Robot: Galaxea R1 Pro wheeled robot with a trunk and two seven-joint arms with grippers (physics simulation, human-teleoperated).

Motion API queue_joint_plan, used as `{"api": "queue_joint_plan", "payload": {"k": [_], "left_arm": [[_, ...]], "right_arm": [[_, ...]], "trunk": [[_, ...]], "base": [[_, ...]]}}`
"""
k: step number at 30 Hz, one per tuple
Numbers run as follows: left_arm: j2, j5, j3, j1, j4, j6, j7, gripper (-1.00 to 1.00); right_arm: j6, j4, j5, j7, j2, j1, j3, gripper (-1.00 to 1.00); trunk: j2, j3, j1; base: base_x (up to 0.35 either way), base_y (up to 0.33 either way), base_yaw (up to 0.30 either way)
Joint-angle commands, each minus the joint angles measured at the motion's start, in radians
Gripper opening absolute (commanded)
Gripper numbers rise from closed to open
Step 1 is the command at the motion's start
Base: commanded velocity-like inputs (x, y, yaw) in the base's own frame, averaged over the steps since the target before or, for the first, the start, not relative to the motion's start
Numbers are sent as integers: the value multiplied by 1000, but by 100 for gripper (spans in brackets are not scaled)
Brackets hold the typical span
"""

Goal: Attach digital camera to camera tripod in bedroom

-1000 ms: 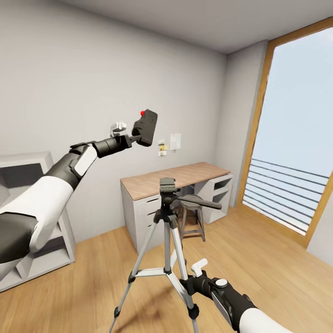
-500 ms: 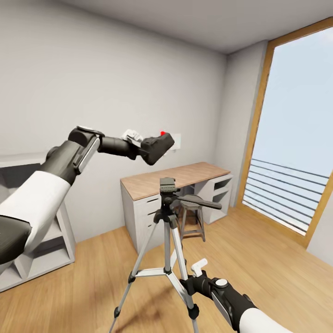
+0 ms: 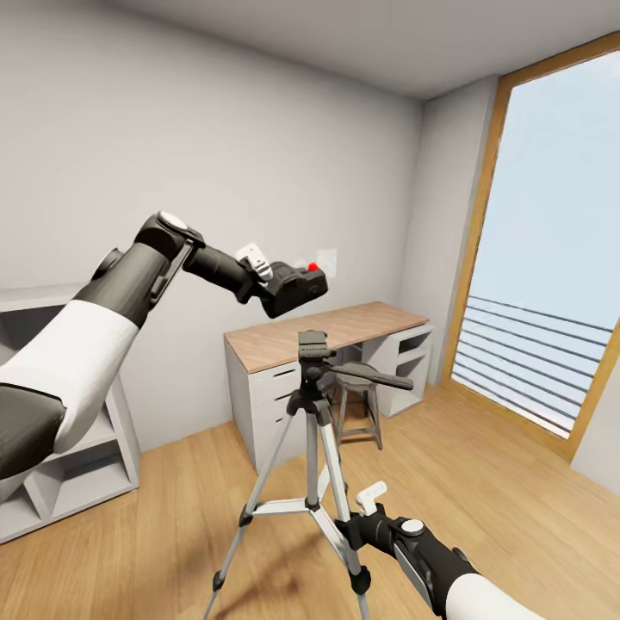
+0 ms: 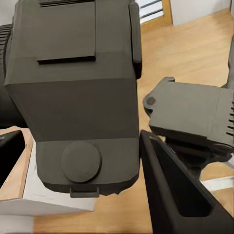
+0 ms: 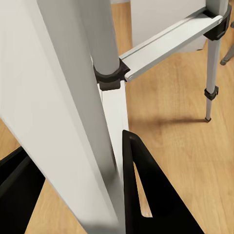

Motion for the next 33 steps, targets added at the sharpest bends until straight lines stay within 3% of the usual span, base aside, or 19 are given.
{"api": "queue_joint_plan", "payload": {"k": [1, 7, 13, 20, 24, 29, 33], "left_arm": [[0, -18, 0, -2, -4, 0, -15, -100], [-2, -44, 2, -3, -59, -2, -108, -100], [0, -47, 10, -3, -147, -2, -120, -100], [-2, -40, 11, -3, -173, -2, -125, -100], [0, -16, 9, -3, -179, -3, -127, -100], [7, 15, -10, -3, -165, -4, -127, -100], [17, 26, -83, -3, -143, -10, -132, -100]], "right_arm": [[2, -2, 13, -1, 0, -1, 0, -100], [3, -2, 13, -2, 1, -1, 0, -100], [4, -1, 13, -6, 1, -1, 0, -100], [2, -1, 13, -10, 1, -1, 0, -100], [2, -1, 13, -11, 1, -1, 0, -100], [2, -1, 13, -11, 1, -1, 0, -100], [1, -2, 13, -11, 0, -1, 0, -100]], "trunk": [[-2, -2, 0], [-2, -2, 0], [-2, -2, 0], [-2, -2, 0], [-2, -2, 0], [-2, -2, 0], [-2, -2, 0]], "base": [[0, 0, 0], [0, 0, 0], [0, 0, 0], [0, 0, 0], [0, 0, 0], [0, 0, 0], [0, 0, 0]]}}
